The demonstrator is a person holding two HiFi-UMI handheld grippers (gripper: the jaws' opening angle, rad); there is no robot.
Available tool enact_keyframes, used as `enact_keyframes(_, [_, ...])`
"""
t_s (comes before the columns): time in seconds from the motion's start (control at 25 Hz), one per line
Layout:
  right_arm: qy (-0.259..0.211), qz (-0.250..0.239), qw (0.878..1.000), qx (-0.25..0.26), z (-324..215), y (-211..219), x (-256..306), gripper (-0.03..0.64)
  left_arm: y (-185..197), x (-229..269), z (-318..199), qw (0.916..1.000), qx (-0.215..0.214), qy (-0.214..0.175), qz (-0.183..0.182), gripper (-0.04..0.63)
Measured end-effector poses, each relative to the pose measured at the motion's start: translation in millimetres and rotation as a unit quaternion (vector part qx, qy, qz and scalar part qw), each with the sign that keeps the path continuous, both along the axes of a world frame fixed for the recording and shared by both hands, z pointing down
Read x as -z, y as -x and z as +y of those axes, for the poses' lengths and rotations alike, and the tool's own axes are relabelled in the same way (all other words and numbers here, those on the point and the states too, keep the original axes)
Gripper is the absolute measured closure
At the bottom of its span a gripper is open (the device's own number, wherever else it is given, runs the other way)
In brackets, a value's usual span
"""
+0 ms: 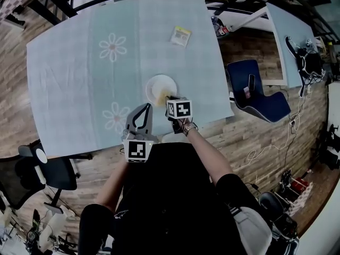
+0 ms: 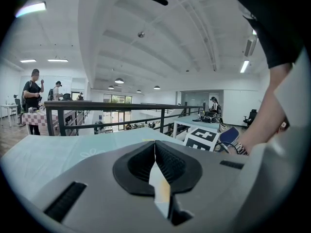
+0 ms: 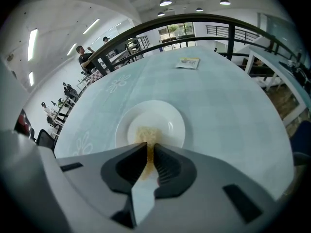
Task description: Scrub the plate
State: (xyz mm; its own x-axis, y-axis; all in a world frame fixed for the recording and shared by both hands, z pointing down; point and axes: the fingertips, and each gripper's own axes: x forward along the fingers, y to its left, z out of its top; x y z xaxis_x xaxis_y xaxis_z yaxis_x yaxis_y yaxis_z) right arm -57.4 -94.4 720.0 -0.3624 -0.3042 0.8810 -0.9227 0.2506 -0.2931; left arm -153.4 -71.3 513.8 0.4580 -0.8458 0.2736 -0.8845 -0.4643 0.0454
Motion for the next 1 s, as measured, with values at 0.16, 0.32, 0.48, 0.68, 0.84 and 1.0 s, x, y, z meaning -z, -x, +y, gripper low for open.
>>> enact_keyframes(0.16, [-0.007, 0.01, 1.0, 0.0, -1, -9, 1, 0.568, -7, -1, -1, 0.9999, -0.01, 0.0, -0.003, 0.581])
enact_keyframes(0.32, [-0.011, 0.018, 1.0, -0.008, -3, -22, 1, 0.568, -12, -2, -1, 0.9998, -0.017, 0.0, -0.003, 0.581])
enact_keyframes(0.48, [-0.016, 0.024, 0.999, -0.022, -8, -36, 1, 0.568, -17, -3, -1, 0.9998, -0.02, 0.0, -0.003, 0.581])
enact_keyframes(0.68, [-0.024, 0.031, 0.999, -0.038, -13, -48, 6, 0.568, -18, -1, 1, 0.9997, -0.025, -0.002, -0.005, 0.581])
enact_keyframes(0.84, [-0.034, 0.04, 0.998, -0.046, -16, -57, 9, 0.568, -19, 0, 3, 0.9997, -0.025, -0.002, -0.007, 0.581])
enact_keyframes(1.0, [-0.051, 0.051, 0.996, -0.058, -19, -64, 18, 0.568, -19, 2, 5, 0.9996, -0.026, -0.005, -0.003, 0.581])
